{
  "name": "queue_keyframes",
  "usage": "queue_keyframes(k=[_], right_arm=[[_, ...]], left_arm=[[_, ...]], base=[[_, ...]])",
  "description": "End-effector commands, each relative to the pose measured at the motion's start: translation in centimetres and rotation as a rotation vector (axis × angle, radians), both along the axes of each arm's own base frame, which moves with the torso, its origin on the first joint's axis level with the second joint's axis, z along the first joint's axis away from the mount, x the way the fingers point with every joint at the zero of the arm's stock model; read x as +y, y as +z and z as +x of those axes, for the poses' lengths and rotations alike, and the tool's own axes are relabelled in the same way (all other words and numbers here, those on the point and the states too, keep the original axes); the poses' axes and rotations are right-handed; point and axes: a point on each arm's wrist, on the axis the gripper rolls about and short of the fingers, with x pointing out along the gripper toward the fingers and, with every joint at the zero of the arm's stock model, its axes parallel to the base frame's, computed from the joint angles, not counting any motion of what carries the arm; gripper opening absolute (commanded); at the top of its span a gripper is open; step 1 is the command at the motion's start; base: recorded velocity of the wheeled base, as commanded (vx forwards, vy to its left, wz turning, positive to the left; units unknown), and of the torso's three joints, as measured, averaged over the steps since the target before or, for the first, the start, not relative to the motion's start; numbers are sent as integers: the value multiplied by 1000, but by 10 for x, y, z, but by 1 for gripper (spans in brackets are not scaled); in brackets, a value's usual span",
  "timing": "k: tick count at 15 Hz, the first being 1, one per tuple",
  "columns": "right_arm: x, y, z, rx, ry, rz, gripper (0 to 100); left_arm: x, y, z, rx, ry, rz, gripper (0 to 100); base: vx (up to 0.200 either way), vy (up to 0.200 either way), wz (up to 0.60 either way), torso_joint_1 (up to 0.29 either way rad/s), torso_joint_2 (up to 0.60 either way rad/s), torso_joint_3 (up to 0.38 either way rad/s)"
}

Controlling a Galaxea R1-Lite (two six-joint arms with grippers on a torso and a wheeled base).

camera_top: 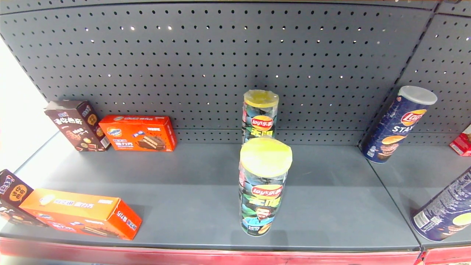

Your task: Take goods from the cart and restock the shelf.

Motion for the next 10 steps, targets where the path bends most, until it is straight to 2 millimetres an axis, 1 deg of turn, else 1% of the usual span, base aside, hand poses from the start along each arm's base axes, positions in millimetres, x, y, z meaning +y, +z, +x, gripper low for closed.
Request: queue_keyframes(k=[1,3,4,6,10], right_arm=[[0,0,0,2,0,0,100],[0,0,0,1,0,0,100],[0,0,0,2,0,0,100],[0,0,0,1,0,0,100],[0,0,0,1,0,0,100]], left_arm=[[0,0,0,-2,1,-1,100],[1,0,0,4,38,-19,100],[3,-5,2,15,137,-28,100],[5,-6,3,-2,210,-49,100],[5,-6,3,2,210,-73,100]], base=[[0,0,0,0,0,0],[0,0,0,0,0,0],[0,0,0,0,0,0],[0,0,0,0,0,0],[0,0,0,0,0,0]])
